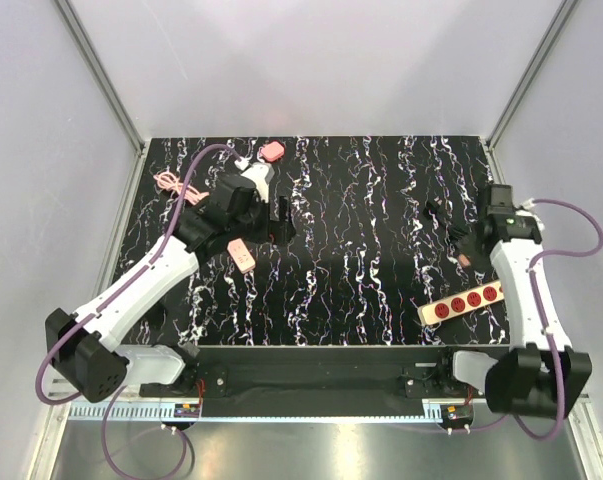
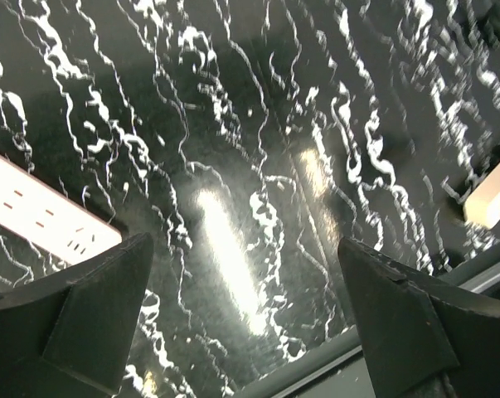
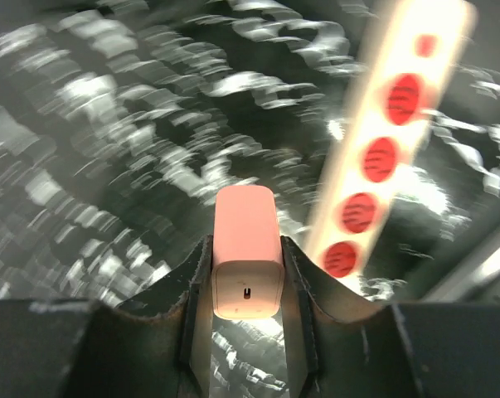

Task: Insert the plug

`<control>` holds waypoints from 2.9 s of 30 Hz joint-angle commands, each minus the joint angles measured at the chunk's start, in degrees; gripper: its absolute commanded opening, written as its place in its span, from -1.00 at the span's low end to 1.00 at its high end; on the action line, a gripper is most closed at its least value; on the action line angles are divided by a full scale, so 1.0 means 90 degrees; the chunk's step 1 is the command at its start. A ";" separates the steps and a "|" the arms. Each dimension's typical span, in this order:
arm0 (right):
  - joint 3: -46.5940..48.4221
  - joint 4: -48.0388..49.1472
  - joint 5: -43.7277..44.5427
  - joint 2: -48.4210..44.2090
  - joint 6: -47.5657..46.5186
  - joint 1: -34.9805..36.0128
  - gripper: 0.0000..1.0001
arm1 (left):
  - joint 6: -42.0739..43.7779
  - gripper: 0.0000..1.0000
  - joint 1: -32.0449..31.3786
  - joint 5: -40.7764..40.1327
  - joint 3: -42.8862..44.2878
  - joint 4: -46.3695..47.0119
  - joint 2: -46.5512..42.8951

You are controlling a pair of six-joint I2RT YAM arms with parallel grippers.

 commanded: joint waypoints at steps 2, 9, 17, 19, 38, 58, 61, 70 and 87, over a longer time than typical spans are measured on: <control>-0.0326 -0.0515 -0.0008 0.0033 -0.0121 -0.1151 -1.00 | 0.0240 0.98 -0.0188 -0.0147 0.0024 0.0008 -0.0044; -0.1129 0.0901 -0.1537 -0.0691 -0.1634 -0.2743 -1.00 | 0.0308 0.98 -0.0383 -0.0176 0.0014 0.0018 0.0395; -0.1567 0.1350 -0.2086 0.0226 -0.1283 -0.3837 -1.00 | 0.0328 0.98 -0.0383 -0.0391 -0.0005 0.0008 0.0581; -0.1762 0.1604 -0.2408 0.0471 -0.1235 -0.4051 -1.00 | 0.0328 0.98 -0.0383 -0.0401 0.0005 0.0018 0.0639; -0.1334 0.1644 -0.2146 0.1067 -0.1010 -0.4082 -1.00 | 0.0172 0.89 -0.0851 0.0604 0.0492 0.0086 0.1186; -0.0777 0.1224 -0.2057 0.1536 -0.1303 -0.4082 -1.00 | -0.0297 0.07 -0.2912 0.1278 0.2329 0.1151 0.3930; -0.0826 0.1185 -0.2087 0.1487 -0.1323 -0.4063 -1.00 | -0.0249 0.12 -0.2903 0.1133 0.2290 0.1151 0.3950; -0.0914 0.1068 -0.1745 0.1428 -0.1313 -0.3877 -1.00 | -0.0278 0.27 -0.2903 0.1015 0.2007 0.1122 0.3736; -0.0875 0.0970 -0.1814 0.2093 -0.1596 -0.3623 -1.00 | -0.0180 0.39 -0.2903 0.0634 0.1265 0.1171 0.2905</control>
